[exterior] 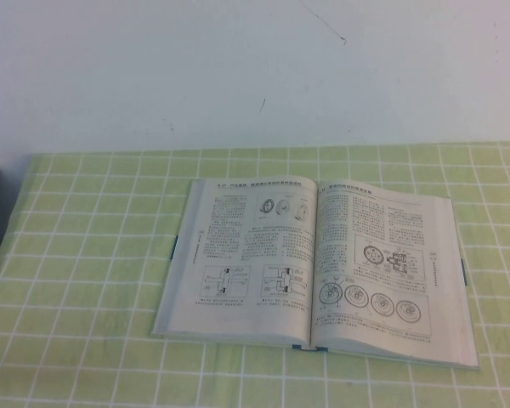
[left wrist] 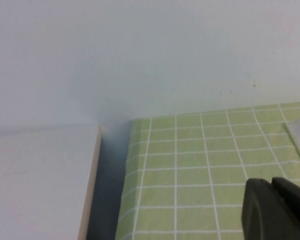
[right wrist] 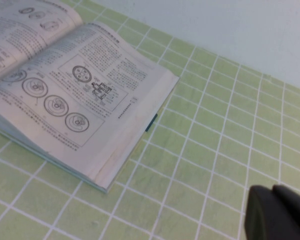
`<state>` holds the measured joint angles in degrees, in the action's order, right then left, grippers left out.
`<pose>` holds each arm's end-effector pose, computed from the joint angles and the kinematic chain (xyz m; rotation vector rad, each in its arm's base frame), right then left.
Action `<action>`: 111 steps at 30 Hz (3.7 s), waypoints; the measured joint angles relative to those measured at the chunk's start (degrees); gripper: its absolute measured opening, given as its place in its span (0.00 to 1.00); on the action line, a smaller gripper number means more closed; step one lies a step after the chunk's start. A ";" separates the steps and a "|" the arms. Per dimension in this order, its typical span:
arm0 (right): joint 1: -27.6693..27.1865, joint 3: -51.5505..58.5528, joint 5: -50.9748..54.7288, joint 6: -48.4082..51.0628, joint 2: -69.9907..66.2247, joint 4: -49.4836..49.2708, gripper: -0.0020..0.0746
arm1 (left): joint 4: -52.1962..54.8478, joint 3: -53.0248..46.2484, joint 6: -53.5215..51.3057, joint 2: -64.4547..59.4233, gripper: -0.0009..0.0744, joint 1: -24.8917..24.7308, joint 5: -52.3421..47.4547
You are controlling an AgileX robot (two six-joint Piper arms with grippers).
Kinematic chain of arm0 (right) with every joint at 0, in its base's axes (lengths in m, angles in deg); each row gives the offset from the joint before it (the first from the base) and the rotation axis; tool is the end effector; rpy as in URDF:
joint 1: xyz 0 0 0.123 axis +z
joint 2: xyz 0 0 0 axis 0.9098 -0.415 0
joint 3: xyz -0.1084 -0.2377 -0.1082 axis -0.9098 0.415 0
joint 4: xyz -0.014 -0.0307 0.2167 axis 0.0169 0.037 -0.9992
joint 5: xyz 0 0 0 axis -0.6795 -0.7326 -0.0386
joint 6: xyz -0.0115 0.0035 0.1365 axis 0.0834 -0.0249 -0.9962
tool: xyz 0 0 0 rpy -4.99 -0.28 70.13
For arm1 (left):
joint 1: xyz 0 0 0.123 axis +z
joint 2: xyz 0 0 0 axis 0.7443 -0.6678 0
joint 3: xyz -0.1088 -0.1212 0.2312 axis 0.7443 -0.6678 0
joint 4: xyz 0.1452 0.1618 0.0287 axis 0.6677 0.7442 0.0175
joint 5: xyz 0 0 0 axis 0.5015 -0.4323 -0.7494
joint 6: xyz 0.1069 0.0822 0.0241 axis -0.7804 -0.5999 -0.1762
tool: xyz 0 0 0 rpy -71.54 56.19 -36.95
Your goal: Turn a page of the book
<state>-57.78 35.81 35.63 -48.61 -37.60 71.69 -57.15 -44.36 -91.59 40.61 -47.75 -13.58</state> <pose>0.0517 0.0069 0.2396 -0.4406 1.9051 -0.1225 0.0815 0.0006 0.2011 0.0082 1.6130 0.0187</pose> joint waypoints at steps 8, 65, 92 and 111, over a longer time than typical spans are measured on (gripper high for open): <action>0.00 0.00 0.00 0.00 0.00 0.00 0.02 | 0.49 0.00 7.49 6.60 0.01 0.00 -14.38; -1.12 2.36 -4.92 -1.94 0.39 1.68 0.02 | 2.89 0.24 14.98 6.95 0.01 -4.04 -18.80; -7.27 22.32 -20.12 -5.39 7.94 -2.62 0.02 | 3.02 0.32 14.98 7.07 0.01 -4.04 -18.95; -7.27 22.32 -20.12 -5.63 7.94 -2.62 0.02 | 3.02 0.32 14.74 7.07 0.01 -4.04 -18.95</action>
<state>-65.05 58.14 15.52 -54.25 -29.65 69.07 -54.13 -44.04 -76.85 47.68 -51.79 -32.53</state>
